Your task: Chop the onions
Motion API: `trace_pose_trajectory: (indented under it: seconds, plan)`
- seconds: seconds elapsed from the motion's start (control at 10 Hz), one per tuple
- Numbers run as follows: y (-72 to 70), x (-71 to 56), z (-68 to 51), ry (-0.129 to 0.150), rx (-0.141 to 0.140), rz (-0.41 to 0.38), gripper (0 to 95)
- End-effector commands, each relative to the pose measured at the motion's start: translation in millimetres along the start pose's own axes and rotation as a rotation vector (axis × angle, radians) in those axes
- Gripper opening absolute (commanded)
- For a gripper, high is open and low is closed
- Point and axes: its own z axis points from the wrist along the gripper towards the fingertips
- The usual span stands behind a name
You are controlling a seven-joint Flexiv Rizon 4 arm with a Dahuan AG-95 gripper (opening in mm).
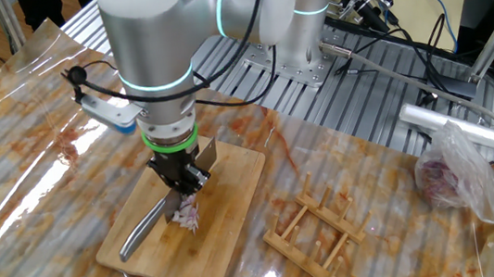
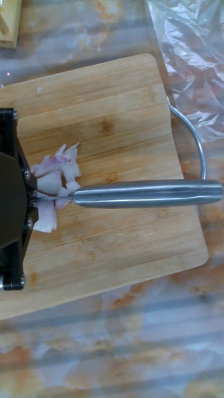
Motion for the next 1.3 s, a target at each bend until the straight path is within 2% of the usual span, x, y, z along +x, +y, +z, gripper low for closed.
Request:
trace_pose_trajectory:
  seconds: [0.1,0.3,0.6,0.8,0.9,1.0,1.3]
  plan:
    - [1.2,2.6,3.9,0.007,-0.001,0.007,0.0]
    - [1.3,2.8,8.2,0.006,0.002,0.008,0.0]
    - [1.9,3.0,1.3,0.013,0.001,0.008,0.0]
    - [1.7,-0.1,3.5,0.016,0.005,0.005,0.0]
    - [2.1,-0.3,-2.3,0.025,0.003,0.006,0.0]
    - [2.5,3.1,-4.7,0.022,0.003,0.014,0.0]
    - [2.8,5.6,-8.1,0.022,0.008,0.018,0.0]
